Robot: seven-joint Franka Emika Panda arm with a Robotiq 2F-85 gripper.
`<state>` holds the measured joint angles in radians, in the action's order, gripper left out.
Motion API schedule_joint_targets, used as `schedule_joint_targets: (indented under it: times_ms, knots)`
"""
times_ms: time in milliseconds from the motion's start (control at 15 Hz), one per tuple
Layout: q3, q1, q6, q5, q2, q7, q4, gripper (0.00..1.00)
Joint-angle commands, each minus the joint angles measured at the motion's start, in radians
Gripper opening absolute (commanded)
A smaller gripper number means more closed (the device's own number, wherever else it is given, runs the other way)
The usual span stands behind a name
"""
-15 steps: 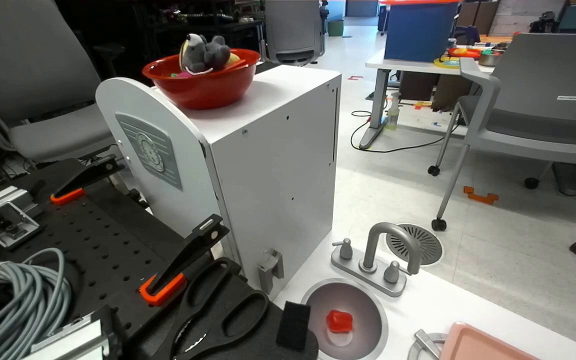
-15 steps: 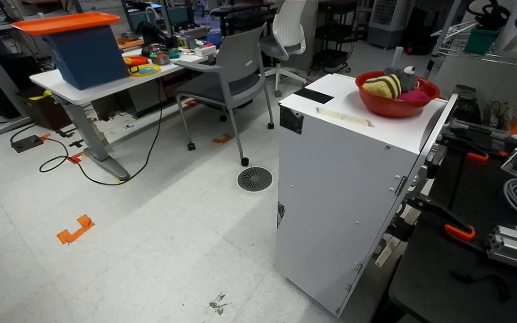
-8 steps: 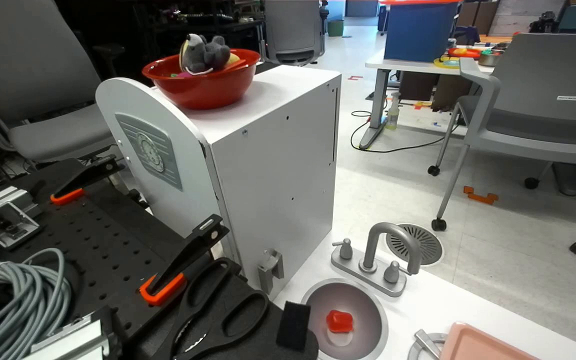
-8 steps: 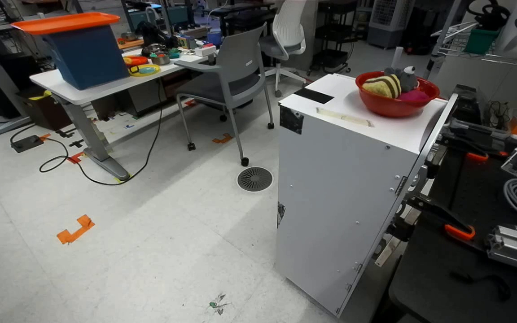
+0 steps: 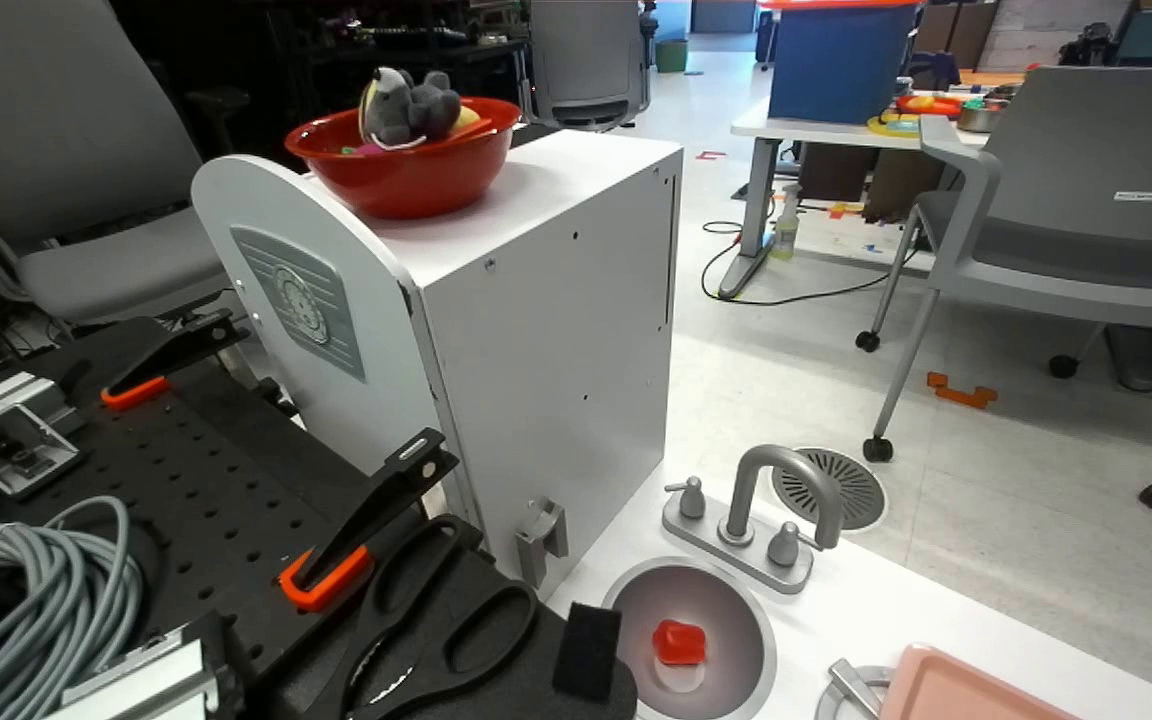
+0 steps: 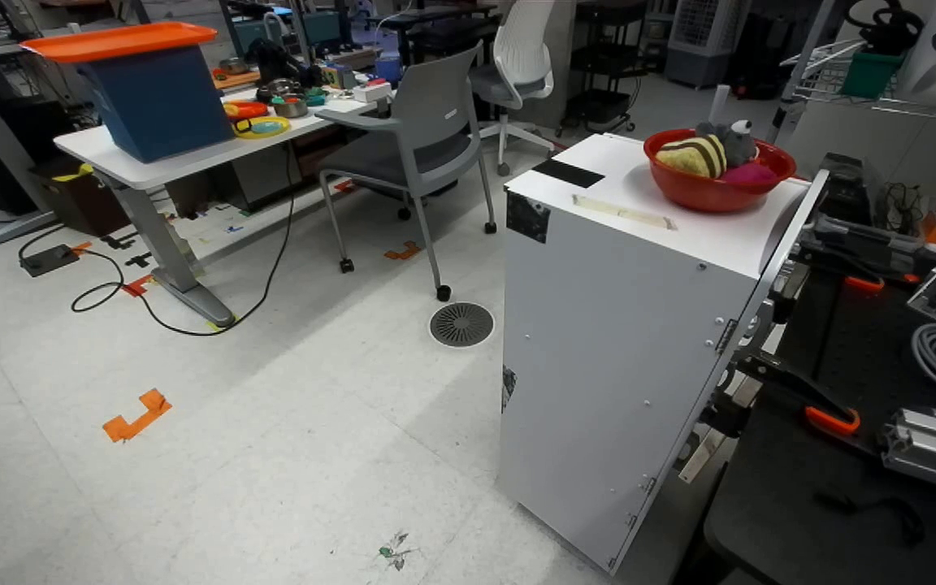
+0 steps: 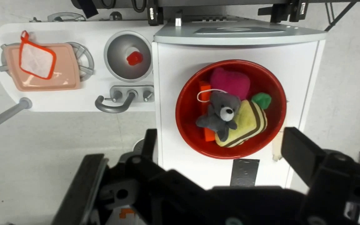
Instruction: Remove the gray toy from the bowl and put in it in the toy sink
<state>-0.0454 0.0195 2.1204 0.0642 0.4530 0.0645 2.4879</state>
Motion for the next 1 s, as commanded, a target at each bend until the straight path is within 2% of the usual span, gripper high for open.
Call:
schedule_joint_targets:
  times_ms: [0, 200, 267, 467, 933]
  knots:
    - [-0.039, -0.021, 0.006, -0.082, 0.018, 0.089, 0.022, 1.00]
    - [-0.059, -0.024, -0.058, -0.115, 0.020, 0.168, 0.019, 1.00]
    - [-0.030, -0.005, -0.017, -0.085, 0.001, 0.108, 0.016, 1.00]
    - [-0.041, -0.006, -0.035, -0.094, 0.001, 0.143, 0.019, 1.00]
    - [-0.032, 0.015, -0.017, -0.077, 0.005, 0.078, 0.037, 1.00]
